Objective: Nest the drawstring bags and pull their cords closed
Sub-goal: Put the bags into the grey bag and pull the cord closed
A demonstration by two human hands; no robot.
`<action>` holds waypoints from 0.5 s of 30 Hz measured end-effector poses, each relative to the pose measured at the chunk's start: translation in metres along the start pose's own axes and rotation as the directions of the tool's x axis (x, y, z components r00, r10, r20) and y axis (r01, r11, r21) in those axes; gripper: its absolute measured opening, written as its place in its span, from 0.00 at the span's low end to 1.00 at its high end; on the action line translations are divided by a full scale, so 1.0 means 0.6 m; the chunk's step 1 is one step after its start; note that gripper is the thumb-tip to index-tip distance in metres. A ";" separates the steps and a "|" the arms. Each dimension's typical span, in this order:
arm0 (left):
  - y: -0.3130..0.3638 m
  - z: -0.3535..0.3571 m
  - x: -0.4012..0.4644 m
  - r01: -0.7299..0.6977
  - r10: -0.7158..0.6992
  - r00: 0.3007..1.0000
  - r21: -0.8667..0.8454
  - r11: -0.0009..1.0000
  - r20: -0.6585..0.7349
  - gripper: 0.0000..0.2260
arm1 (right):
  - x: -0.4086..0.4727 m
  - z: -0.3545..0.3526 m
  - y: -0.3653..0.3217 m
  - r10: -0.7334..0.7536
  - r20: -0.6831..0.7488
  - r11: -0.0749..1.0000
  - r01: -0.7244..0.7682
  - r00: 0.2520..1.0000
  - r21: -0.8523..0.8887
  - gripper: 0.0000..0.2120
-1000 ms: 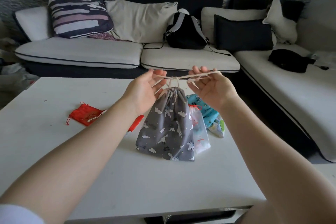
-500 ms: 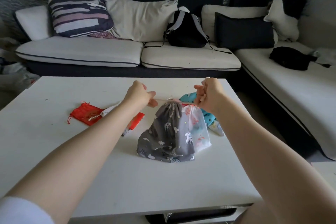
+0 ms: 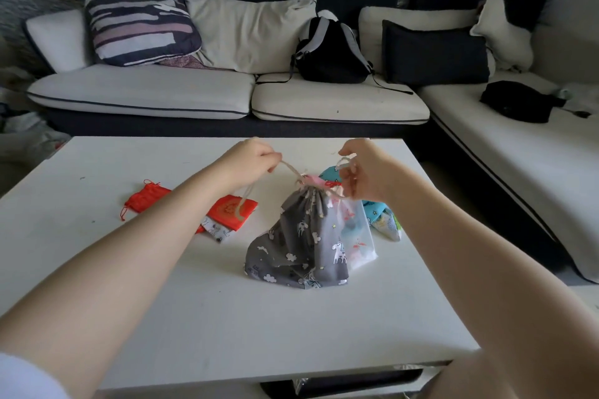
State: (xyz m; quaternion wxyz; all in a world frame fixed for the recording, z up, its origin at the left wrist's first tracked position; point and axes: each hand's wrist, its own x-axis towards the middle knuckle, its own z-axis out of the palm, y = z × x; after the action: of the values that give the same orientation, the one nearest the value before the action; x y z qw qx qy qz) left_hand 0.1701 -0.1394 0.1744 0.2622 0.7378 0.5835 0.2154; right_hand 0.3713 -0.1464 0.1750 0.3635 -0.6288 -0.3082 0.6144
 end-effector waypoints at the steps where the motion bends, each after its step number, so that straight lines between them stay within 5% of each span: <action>1: 0.005 0.001 -0.002 0.005 -0.005 1.000 -0.088 0.996 -0.009 0.16 | -0.002 0.001 0.001 -0.030 0.028 0.999 0.031 0.999 -0.039 0.10; 4: 0.028 0.007 -0.009 -0.015 0.019 1.000 -0.400 0.917 0.007 0.16 | -0.010 0.012 0.005 -0.263 0.138 0.899 0.294 0.955 -0.325 0.26; 8: 0.058 0.012 -0.013 -0.104 0.144 0.989 -0.479 0.872 0.047 0.13 | -0.031 0.044 0.011 -0.492 0.226 0.576 0.509 0.841 -0.640 0.04; 10: 0.065 0.014 -0.016 -0.196 0.237 0.971 -0.464 0.864 0.032 0.12 | -0.031 0.052 0.010 -0.554 0.141 0.610 0.516 0.820 -0.602 0.13; 15: 0.050 0.037 -0.005 -0.245 0.183 0.965 -0.404 0.881 -0.188 0.10 | -0.040 0.044 -0.003 -0.446 0.065 0.870 0.450 0.893 -0.201 0.22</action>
State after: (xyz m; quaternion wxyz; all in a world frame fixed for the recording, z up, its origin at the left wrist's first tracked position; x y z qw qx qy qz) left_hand 0.2055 -0.1505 0.1765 0.3477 0.7058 0.4550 0.4171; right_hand 0.3436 -0.1632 0.1901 0.4244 -0.5701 -0.5119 0.4825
